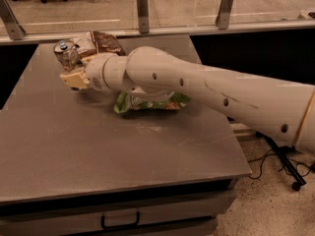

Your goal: Move redbull can near brown chip bag

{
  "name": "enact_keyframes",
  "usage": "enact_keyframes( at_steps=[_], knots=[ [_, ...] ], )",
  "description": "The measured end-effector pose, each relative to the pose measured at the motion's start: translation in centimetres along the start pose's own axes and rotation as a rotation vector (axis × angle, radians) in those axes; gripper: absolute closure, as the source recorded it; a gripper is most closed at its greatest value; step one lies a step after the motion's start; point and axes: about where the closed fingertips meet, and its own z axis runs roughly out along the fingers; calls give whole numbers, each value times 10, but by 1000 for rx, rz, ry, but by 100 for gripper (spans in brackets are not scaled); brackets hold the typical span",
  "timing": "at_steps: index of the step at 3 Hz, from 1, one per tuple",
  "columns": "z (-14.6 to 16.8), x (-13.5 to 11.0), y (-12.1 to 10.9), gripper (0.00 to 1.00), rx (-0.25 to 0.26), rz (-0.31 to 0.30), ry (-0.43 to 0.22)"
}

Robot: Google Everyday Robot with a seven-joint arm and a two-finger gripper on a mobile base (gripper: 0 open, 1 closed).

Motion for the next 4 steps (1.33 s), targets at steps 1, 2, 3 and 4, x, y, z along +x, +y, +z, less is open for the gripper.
enact_keyframes(
  at_steps=[1,2,3,4],
  knots=[
    [1,13,-15,61,14,37,10],
    [10,26,-25,38,19,63,17],
    [18,35,-31,13,23,75,25],
    [16,37,-33,0,29,74,33]
  ],
)
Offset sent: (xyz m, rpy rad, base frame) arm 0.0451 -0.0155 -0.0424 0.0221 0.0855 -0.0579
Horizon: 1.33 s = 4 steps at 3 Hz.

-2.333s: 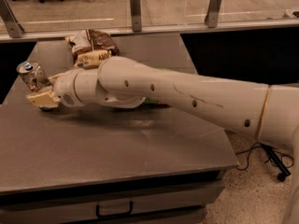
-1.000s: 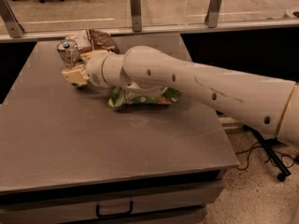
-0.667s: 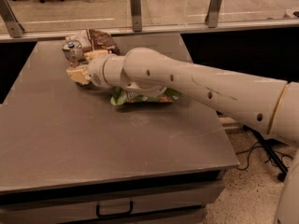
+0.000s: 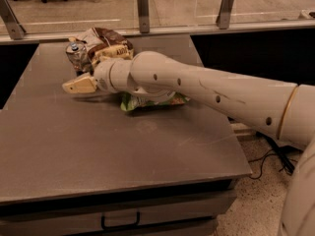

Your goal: Move redbull can near brown chip bag

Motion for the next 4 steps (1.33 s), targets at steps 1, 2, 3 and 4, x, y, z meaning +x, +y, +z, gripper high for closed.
enact_keyframes(
  at_steps=[1,2,3,4],
  knots=[
    [-13,-8,-1,0,23,-8,-7],
    [-37,-25,0,0,61,-26,-17],
    [-70,-44,-3,0,107,-42,-36],
    [-120,-45,-12,0,177,-45,-26]
  ],
)
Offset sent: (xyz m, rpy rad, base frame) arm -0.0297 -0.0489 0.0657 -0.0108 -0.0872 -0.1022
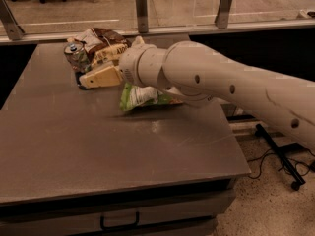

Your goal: Move redbull can near brown chip bag

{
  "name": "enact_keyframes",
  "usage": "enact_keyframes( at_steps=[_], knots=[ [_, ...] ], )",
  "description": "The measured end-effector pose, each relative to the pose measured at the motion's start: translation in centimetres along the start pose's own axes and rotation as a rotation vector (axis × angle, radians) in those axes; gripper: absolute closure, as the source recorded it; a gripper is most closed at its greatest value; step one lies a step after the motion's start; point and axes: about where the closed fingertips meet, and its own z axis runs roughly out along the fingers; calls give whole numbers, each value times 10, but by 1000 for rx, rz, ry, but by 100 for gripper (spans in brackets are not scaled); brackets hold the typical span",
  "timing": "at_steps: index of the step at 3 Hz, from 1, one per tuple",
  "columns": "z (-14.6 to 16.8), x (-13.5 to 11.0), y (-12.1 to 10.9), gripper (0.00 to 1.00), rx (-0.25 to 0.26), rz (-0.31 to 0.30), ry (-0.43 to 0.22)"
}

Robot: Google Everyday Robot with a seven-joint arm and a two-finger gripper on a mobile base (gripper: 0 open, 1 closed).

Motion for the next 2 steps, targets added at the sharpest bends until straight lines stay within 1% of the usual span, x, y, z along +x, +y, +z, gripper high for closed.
enact_keyframes(
  at_steps=[1,2],
  knots=[
    [-66,14,-23,0,127,39,30],
    [-128,35,-44,0,303,109,67]
  ],
)
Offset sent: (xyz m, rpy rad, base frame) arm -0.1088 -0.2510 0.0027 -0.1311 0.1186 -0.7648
